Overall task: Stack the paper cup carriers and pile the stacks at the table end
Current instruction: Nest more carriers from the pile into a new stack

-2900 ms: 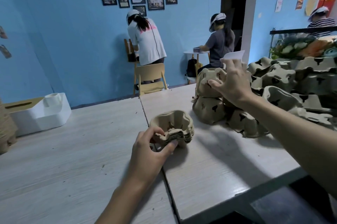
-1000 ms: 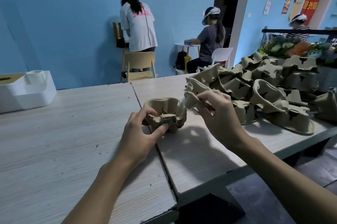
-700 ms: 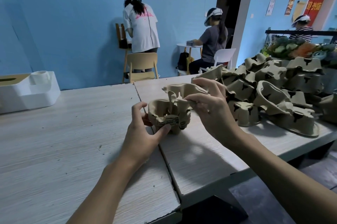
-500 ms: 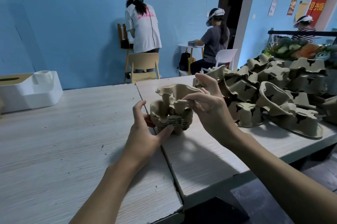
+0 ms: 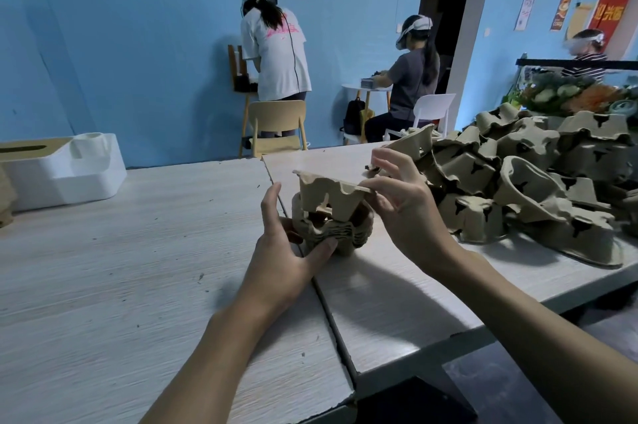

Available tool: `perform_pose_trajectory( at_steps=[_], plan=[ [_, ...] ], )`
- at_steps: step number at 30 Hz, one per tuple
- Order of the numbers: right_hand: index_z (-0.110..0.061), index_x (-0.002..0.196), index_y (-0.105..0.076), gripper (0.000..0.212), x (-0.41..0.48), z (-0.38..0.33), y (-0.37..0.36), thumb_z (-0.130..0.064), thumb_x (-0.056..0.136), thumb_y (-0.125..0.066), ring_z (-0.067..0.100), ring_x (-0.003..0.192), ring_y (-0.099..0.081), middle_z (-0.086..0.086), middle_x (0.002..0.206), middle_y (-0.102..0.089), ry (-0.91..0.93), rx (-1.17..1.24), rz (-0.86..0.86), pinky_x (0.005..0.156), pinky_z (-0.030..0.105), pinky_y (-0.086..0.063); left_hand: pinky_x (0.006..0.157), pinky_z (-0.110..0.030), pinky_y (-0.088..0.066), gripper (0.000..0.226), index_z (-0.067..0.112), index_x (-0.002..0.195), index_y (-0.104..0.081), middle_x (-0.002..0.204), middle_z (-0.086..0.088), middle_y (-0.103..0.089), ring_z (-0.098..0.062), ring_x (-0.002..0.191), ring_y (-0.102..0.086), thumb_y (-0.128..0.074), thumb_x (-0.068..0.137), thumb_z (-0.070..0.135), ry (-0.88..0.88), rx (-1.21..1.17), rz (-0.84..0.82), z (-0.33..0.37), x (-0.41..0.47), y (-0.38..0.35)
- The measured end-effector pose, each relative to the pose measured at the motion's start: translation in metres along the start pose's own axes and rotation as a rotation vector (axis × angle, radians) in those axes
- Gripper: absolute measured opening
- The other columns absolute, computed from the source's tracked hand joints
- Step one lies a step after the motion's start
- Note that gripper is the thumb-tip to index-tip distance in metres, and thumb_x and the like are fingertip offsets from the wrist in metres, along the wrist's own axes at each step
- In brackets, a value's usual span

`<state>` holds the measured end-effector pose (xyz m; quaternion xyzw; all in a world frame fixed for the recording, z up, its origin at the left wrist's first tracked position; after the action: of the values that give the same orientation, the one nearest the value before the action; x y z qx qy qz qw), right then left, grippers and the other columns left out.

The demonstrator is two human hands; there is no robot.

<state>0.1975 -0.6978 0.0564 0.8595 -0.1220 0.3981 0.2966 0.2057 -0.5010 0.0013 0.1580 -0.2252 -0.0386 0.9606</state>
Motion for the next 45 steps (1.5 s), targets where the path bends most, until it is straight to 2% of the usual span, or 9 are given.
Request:
perform_pose_trajectory(
  at_steps=[6,15,22,24,28,33,39,43,45],
  plan=[
    [-0.012,0.093,-0.077,0.036,0.006,-0.007,0.0,0.018,0.084,-0.06,0.018,0.121,-0.056,0.013,0.131,-0.05,0.049,-0.101,-0.014,0.097,0.038,-0.053,0.088,-0.027,-0.051,0.107,0.046,0.15,-0.007,0.101,0.021,-0.061,-0.004,0.094,-0.065,-0.084,0.077,0.034,-0.008,-0.004,0.005,0.001,-0.001,0.001],
    [-0.011,0.099,-0.077,0.029,0.004,0.001,0.0,0.011,0.086,-0.064,0.022,0.114,-0.061,0.013,0.125,-0.055,0.096,-0.199,-0.062,0.09,0.035,-0.056,0.08,-0.016,-0.045,0.101,0.05,0.149,-0.011,0.098,0.025,-0.058,0.004,0.093,-0.063,-0.082,0.079,0.036,-0.009,0.027,-0.01,0.004,-0.003,0.001],
    [-0.017,0.107,-0.075,0.027,0.004,0.006,0.003,0.0,0.093,-0.06,0.025,0.114,-0.061,0.013,0.135,-0.049,0.105,-0.261,-0.184,0.094,0.039,-0.052,0.085,-0.025,-0.05,0.099,0.057,0.145,-0.01,0.101,0.018,-0.064,-0.002,0.094,-0.065,-0.082,0.081,0.034,-0.026,0.022,-0.023,0.004,-0.002,0.001],
    [-0.016,0.112,-0.073,0.033,0.002,0.008,0.0,0.006,0.092,-0.058,0.026,0.106,-0.062,0.013,0.131,-0.053,0.12,-0.303,-0.205,0.089,0.042,-0.053,0.085,-0.025,-0.049,0.099,0.058,0.144,-0.009,0.103,0.015,-0.066,-0.002,0.095,-0.066,-0.082,0.082,0.033,-0.023,0.021,-0.032,0.002,-0.002,0.0],
    [-0.014,0.132,-0.06,0.073,-0.004,0.012,-0.01,0.027,0.076,-0.037,0.021,0.116,-0.057,0.007,0.131,-0.056,0.038,-0.317,-0.32,0.097,0.039,-0.049,0.081,-0.02,-0.049,0.092,0.061,0.141,-0.017,0.102,0.014,-0.067,0.002,0.093,-0.066,-0.081,0.082,0.031,-0.042,0.038,-0.039,0.001,-0.002,0.001],
    [-0.007,0.128,-0.06,0.054,-0.002,0.024,0.007,0.016,0.081,-0.046,0.018,0.101,-0.059,0.009,0.126,-0.058,-0.068,-0.31,-0.186,0.091,0.041,-0.052,0.083,-0.026,-0.051,0.057,0.052,0.126,-0.044,0.105,0.016,-0.066,-0.001,0.098,-0.063,-0.079,0.084,0.034,-0.07,0.093,-0.049,-0.002,-0.001,0.001],
    [-0.008,0.123,-0.06,0.038,0.028,0.046,0.022,-0.002,0.086,-0.053,0.031,0.115,-0.048,0.011,0.132,-0.047,-0.094,-0.577,-0.13,0.096,0.049,-0.044,0.083,-0.029,-0.053,0.047,0.045,0.12,-0.053,0.104,0.016,-0.068,-0.001,0.1,-0.063,-0.081,0.082,0.036,-0.071,0.111,-0.02,-0.005,0.0,0.003],
    [-0.012,0.141,-0.04,0.052,0.059,0.057,0.022,-0.013,0.091,-0.055,0.03,0.111,-0.053,0.005,0.15,-0.029,-0.114,-0.642,-0.126,0.078,0.049,-0.053,0.085,-0.032,-0.055,0.048,0.044,0.119,-0.054,0.103,0.016,-0.069,-0.002,0.099,-0.064,-0.081,0.081,0.035,-0.069,0.108,-0.015,-0.005,0.001,0.003],
    [-0.014,0.147,-0.032,0.058,0.074,0.063,0.025,-0.016,0.093,-0.054,0.029,0.118,-0.052,0.001,0.154,-0.026,-0.18,-0.631,-0.085,0.081,0.049,-0.053,0.085,-0.032,-0.054,0.047,0.044,0.118,-0.055,0.102,0.016,-0.069,-0.002,0.098,-0.064,-0.082,0.081,0.034,-0.074,0.101,-0.014,-0.005,0.001,0.003]
  ],
)
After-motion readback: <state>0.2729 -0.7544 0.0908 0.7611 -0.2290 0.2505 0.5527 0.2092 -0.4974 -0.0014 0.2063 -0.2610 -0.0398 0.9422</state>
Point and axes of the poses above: each hand's wrist, its own x-axis towards the middle knuckle, its own y-axis out of the back of the hand, z = x × y, the point moved 6 cm from there along x, towards the middle knuckle
